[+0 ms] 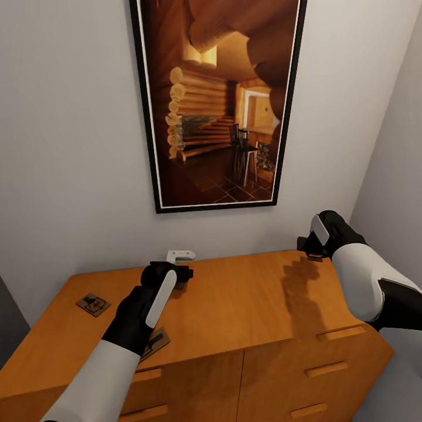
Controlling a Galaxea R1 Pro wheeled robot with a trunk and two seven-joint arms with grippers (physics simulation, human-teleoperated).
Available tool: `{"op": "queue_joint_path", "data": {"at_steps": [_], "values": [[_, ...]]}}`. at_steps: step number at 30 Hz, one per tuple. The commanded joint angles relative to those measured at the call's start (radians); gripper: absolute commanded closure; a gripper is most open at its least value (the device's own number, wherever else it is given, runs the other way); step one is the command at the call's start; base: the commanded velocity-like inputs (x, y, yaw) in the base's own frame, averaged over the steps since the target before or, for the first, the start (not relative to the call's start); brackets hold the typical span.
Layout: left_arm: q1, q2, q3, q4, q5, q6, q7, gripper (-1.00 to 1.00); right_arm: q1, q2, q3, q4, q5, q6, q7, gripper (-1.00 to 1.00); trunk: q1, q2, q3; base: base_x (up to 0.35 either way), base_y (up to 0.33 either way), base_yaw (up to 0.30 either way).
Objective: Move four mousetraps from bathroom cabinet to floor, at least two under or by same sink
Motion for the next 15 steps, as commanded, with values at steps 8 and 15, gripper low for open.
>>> {"op": "queue_joint_path", "data": {"at_steps": [8, 15], "values": [[-0.001, -0.001, -0.001, -0.003, 0.010, 0.006, 0.013, -1.00, -0.001, 0.001, -0.008, -0.001, 0.003, 0.003, -0.001, 1.00, 0.000, -0.001, -0.001, 0.000, 0.000, 0.000], [-0.001, -0.001, -0.002, -0.004, 0.011, 0.008, 0.013, -1.00, -0.001, 0.001, -0.007, -0.001, 0.003, 0.003, -0.001, 1.00, 0.000, -0.001, -0.001, -0.008, 0.000, 0.000]]}}
